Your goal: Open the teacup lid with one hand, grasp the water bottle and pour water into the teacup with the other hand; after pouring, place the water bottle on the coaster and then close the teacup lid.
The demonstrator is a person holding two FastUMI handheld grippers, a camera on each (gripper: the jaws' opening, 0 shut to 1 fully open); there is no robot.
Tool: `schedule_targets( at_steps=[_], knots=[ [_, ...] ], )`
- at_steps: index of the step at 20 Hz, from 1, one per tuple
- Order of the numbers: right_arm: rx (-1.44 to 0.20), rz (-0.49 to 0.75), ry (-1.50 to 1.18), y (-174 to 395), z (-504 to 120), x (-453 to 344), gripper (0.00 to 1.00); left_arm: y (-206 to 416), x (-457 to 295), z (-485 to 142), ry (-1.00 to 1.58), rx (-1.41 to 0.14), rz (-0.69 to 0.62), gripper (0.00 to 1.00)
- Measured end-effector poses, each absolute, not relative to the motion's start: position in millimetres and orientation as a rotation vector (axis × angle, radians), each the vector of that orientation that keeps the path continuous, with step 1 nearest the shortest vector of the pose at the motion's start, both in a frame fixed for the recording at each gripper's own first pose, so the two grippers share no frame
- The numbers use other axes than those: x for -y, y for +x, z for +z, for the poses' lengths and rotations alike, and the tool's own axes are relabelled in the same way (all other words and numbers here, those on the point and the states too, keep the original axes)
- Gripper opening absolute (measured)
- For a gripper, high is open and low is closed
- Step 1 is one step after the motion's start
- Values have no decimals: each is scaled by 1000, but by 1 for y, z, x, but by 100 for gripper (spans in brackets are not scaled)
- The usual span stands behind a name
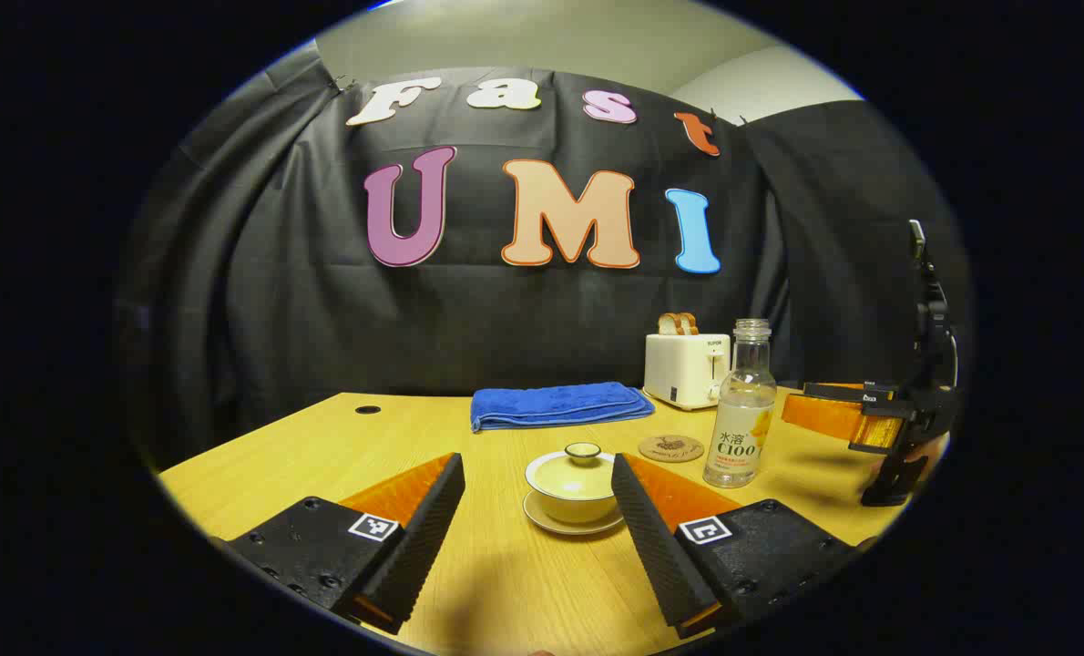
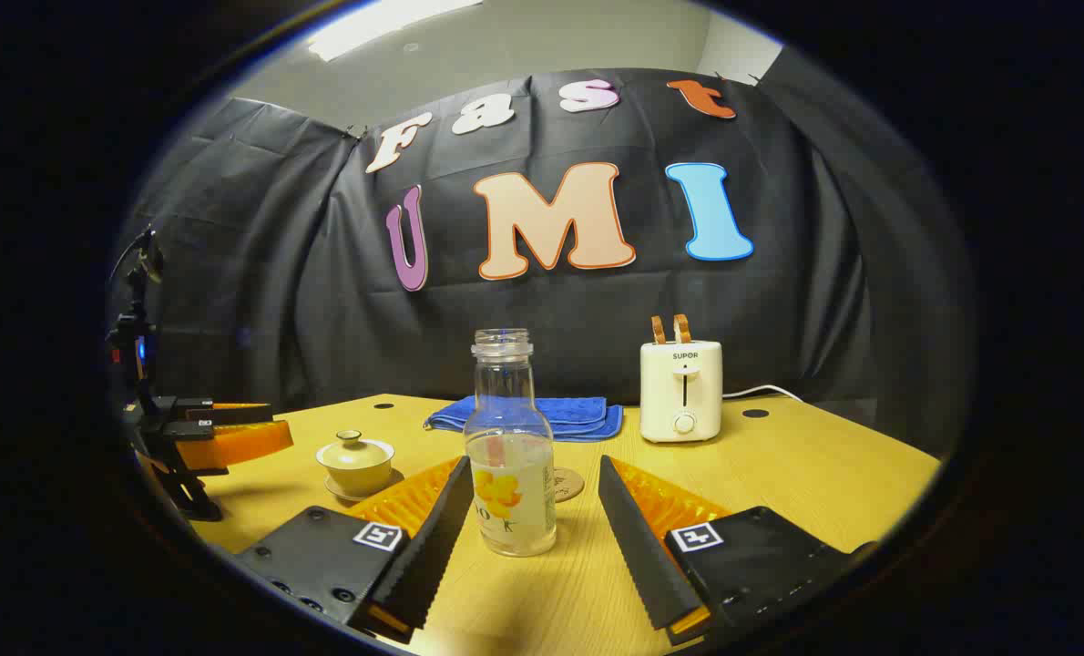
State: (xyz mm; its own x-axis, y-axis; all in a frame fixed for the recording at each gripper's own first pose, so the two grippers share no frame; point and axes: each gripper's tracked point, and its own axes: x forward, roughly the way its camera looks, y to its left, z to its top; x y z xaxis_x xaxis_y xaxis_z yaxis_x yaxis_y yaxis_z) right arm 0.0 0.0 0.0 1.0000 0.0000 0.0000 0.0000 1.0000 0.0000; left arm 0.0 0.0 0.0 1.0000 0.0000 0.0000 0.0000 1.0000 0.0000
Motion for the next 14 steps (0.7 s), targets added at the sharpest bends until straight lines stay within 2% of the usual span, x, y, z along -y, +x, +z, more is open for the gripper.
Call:
schedule_targets(
  at_steps=[14],
  knots=[
    [3, -19, -2, 1, 1, 2, 91, 2, 6, -1, -2, 0, -36, 95]
  ],
)
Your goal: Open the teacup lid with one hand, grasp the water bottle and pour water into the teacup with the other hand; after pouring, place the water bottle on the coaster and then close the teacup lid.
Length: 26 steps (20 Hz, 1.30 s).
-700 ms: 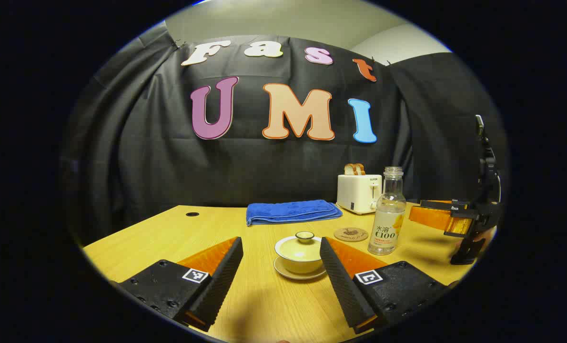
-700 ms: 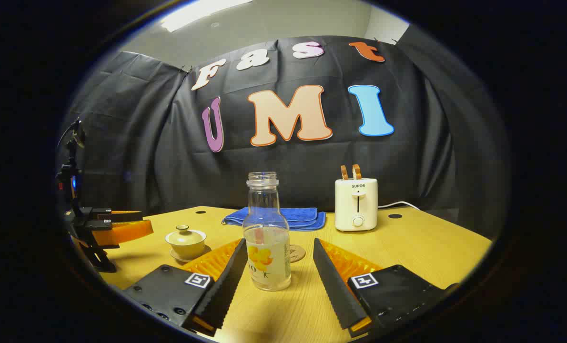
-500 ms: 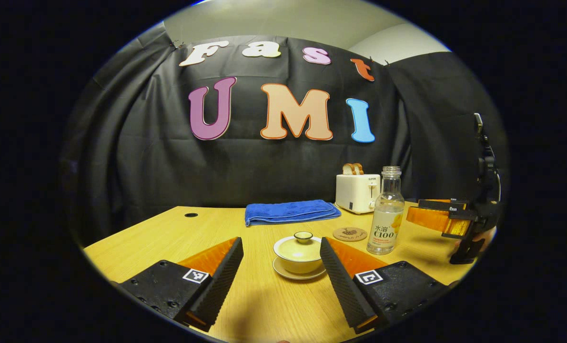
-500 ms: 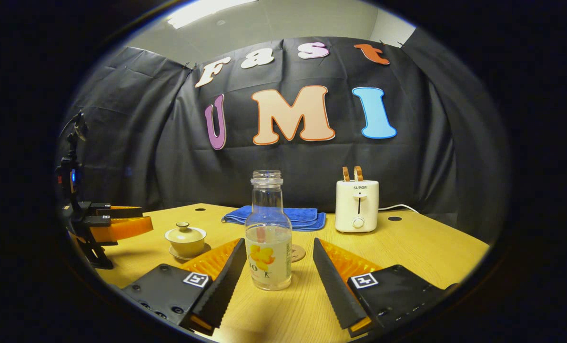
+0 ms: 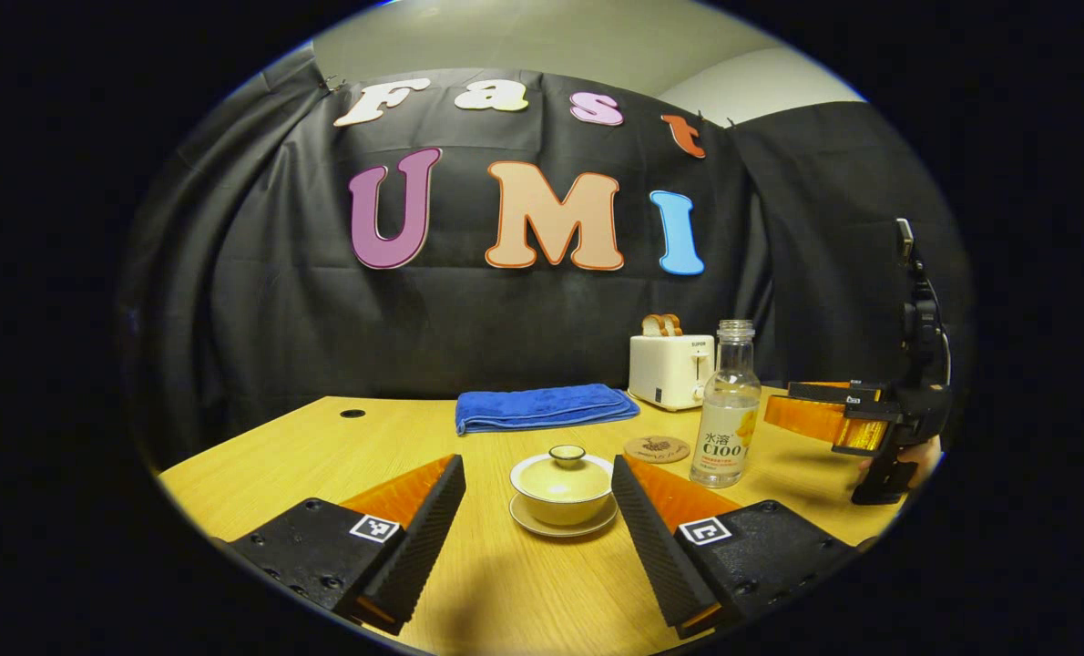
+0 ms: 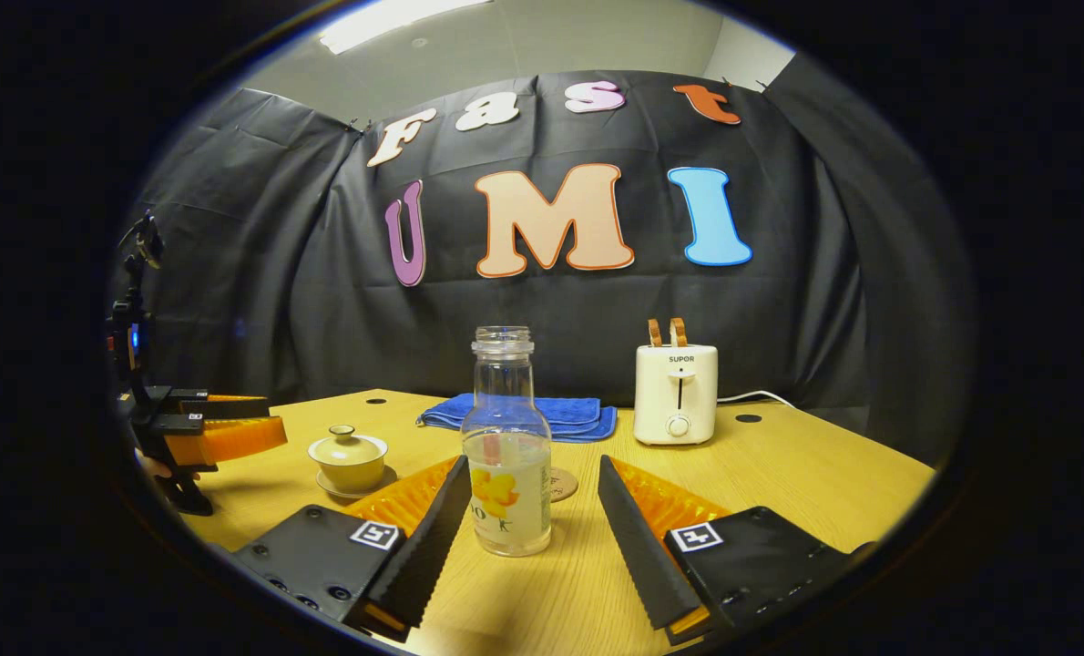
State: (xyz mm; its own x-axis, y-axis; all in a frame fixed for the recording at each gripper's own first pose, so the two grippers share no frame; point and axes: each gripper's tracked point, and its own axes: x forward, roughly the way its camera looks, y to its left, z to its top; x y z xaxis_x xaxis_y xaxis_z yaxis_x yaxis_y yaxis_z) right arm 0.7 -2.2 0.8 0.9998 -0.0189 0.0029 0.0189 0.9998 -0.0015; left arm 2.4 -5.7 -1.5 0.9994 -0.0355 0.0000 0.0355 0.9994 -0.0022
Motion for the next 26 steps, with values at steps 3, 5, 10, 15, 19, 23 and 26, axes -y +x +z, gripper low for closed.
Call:
schedule_targets(
  at_steps=[3, 5, 10, 15, 19, 23, 26],
  knots=[
    [3, -18, -2, 1, 2, 2, 91, 3, -1, 0, -1, -1, 3, 95],
    [4, -18, -2, 0, 2, 2, 91, 4, 5, 0, -1, 3, -19, 94],
    [3, -18, -2, 0, 1, 2, 92, 13, 6, -1, -2, -3, -19, 95],
    [4, -18, -2, 1, 2, 2, 92, 29, 14, -3, -1, -8, -43, 95],
    [3, -3, -1, 1, 1, 0, 91, 43, 17, -7, 1, -36, -59, 95],
    [3, -4, -1, 1, 2, 0, 96, 59, 24, -12, 2, -73, -78, 95],
    [4, -6, -2, 2, 1, 1, 96, 69, 26, -19, 2, -108, -92, 95]
  ],
)
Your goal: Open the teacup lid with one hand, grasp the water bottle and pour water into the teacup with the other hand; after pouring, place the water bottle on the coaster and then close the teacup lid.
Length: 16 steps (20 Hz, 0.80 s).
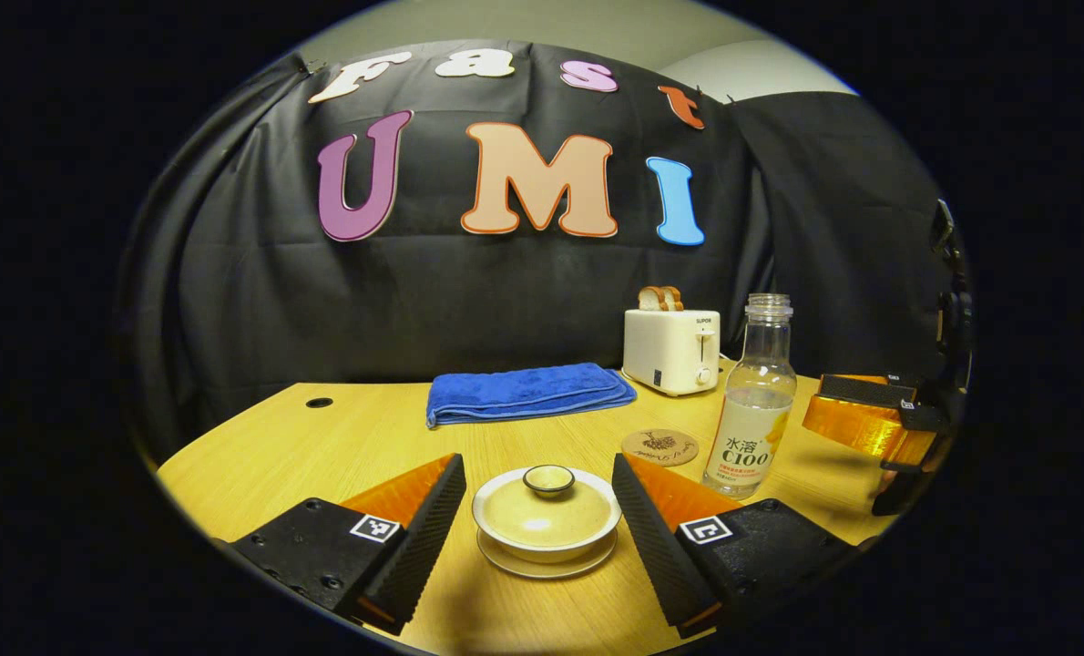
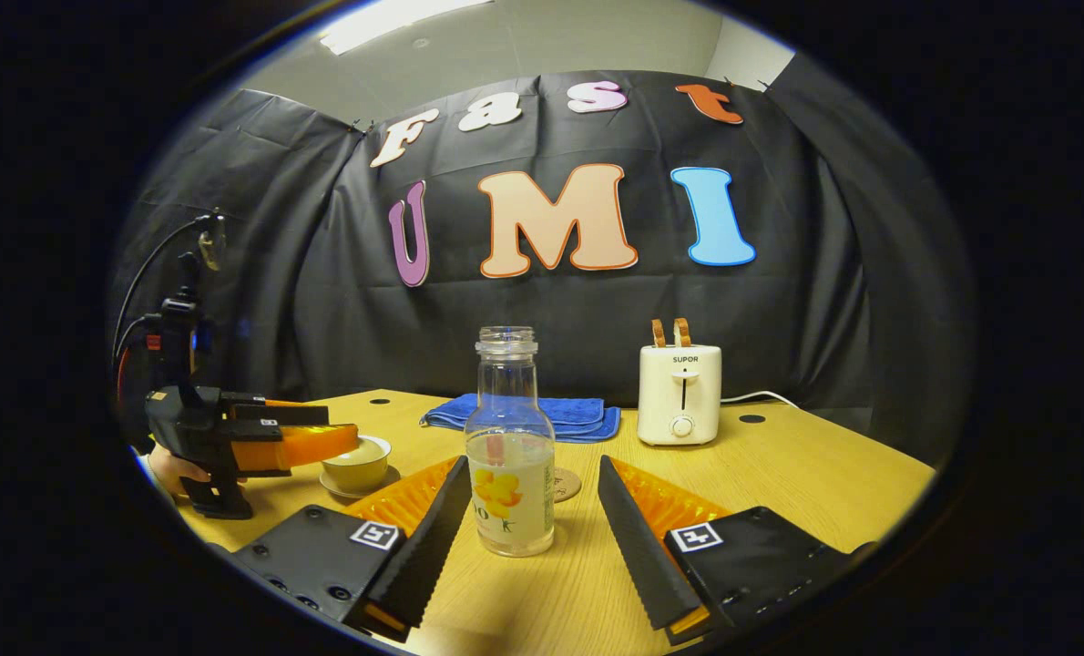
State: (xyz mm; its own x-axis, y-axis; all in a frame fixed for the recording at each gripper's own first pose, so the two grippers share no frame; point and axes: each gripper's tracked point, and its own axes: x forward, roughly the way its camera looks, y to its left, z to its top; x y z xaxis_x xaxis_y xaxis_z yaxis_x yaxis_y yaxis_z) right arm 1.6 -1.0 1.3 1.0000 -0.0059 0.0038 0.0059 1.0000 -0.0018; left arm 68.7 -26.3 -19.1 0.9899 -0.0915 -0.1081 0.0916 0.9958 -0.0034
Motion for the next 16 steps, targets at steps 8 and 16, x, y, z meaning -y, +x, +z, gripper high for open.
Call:
schedule_targets(
  at_steps=[8, 16],
  knots=[
    [4, -5, -1, 2, 1, 1, 96, 80, 36, -26, 8, -167, -135, 86],
    [4, -3, -2, 2, 1, 1, 91, 86, 39, -29, 18, -188, -147, 63]
  ],
)
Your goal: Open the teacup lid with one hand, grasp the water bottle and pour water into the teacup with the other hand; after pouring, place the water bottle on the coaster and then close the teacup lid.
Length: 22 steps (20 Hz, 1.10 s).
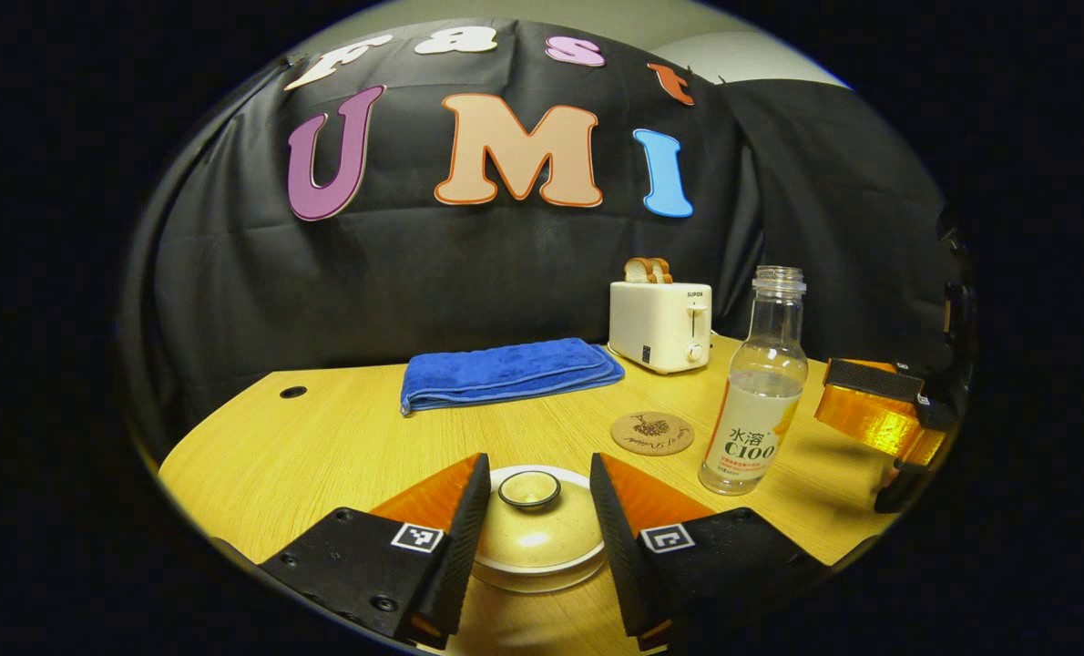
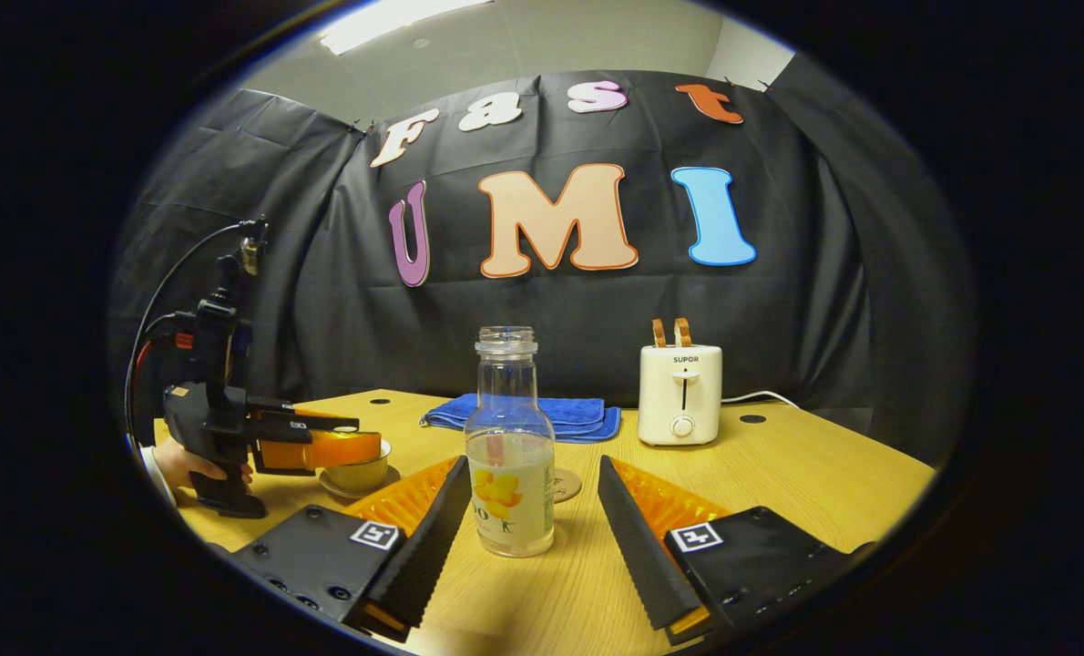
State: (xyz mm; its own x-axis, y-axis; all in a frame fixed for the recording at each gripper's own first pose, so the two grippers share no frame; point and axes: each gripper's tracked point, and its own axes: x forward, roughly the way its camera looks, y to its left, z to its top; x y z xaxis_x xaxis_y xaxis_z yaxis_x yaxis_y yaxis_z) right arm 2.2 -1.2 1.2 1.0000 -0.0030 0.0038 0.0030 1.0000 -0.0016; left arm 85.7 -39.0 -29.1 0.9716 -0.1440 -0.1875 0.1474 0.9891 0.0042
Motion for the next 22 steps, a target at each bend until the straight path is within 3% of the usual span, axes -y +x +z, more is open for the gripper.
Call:
schedule_targets(
  at_steps=[2, 3, 4, 5, 6, 8, 9, 10, 11, 12, 19, 22],
  knots=[
    [4, -3, -2, 2, 0, 1, 91, 85, 38, -28, 16, -182, -145, 61],
    [4, -3, -2, 2, 1, 1, 96, 86, 37, -25, 14, -171, -144, 61],
    [4, -3, -2, 2, 1, 1, 87, 86, 37, -26, 12, -167, -142, 54],
    [4, -3, -2, 3, 1, 1, 91, 86, 35, -24, 11, -161, -134, 49],
    [4, -3, -2, 2, 1, 1, 87, 86, 33, -25, 9, -158, -127, 40],
    [4, -2, -2, 2, 1, 1, 91, 86, 33, -24, 4, -156, -125, 29],
    [4, -2, -2, 2, 2, 1, 96, 86, 33, -23, 5, -154, -121, 29],
    [4, -2, -2, 2, 1, 2, 91, 86, 33, -24, 6, -154, -120, 28],
    [4, -3, -2, 3, 1, 2, 96, 86, 32, -23, 4, -150, -116, 28],
    [4, -2, -2, 3, 1, 2, 91, 86, 31, -21, 2, -142, -114, 27],
    [4, 7, -1, 2, 2, 1, 91, 84, 28, -17, -4, -107, -91, 27],
    [-1, 31, -1, 5, -1, -3, 87, 80, 26, -16, -10, -98, -79, 27]
  ],
)
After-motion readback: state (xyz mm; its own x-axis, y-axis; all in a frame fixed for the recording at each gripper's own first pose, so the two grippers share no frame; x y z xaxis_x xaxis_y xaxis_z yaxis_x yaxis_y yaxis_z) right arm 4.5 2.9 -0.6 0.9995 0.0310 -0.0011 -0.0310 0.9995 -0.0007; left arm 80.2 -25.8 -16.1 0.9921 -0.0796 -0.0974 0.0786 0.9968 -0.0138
